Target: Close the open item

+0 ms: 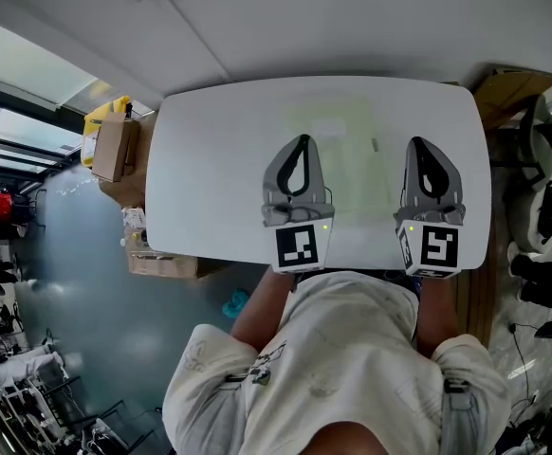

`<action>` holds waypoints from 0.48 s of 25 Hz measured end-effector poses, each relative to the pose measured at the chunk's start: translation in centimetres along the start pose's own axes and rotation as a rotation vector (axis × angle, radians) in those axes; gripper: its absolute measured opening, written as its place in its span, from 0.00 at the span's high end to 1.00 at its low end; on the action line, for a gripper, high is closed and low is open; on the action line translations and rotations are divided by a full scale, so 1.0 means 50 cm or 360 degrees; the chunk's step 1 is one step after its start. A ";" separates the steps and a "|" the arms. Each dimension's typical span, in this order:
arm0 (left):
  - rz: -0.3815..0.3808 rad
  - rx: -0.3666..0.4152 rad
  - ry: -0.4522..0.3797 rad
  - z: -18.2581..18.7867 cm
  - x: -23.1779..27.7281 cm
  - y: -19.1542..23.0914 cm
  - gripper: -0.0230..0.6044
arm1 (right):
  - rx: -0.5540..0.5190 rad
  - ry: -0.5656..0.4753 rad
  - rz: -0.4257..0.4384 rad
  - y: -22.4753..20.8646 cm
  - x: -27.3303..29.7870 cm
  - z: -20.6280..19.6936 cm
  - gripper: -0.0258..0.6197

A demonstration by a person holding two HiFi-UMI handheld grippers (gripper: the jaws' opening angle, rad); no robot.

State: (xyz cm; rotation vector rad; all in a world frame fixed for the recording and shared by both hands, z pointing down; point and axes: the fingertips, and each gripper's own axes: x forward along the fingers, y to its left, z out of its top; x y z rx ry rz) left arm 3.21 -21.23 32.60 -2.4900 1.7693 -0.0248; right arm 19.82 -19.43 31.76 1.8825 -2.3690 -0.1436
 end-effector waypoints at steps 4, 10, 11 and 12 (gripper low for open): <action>-0.0011 -0.0001 -0.0020 0.006 0.002 -0.001 0.96 | -0.0013 0.0009 -0.0002 -0.001 0.000 0.000 0.96; -0.0010 -0.0002 -0.0016 0.008 0.004 0.002 0.96 | -0.0017 0.0012 0.0001 -0.003 0.003 0.001 0.96; -0.0010 -0.0004 -0.0017 0.008 0.003 0.003 0.96 | -0.0016 0.0014 0.0001 -0.002 0.003 0.000 0.96; -0.0010 -0.0005 -0.0019 0.009 0.002 0.003 0.96 | -0.0016 0.0017 0.0001 -0.002 0.003 -0.001 0.96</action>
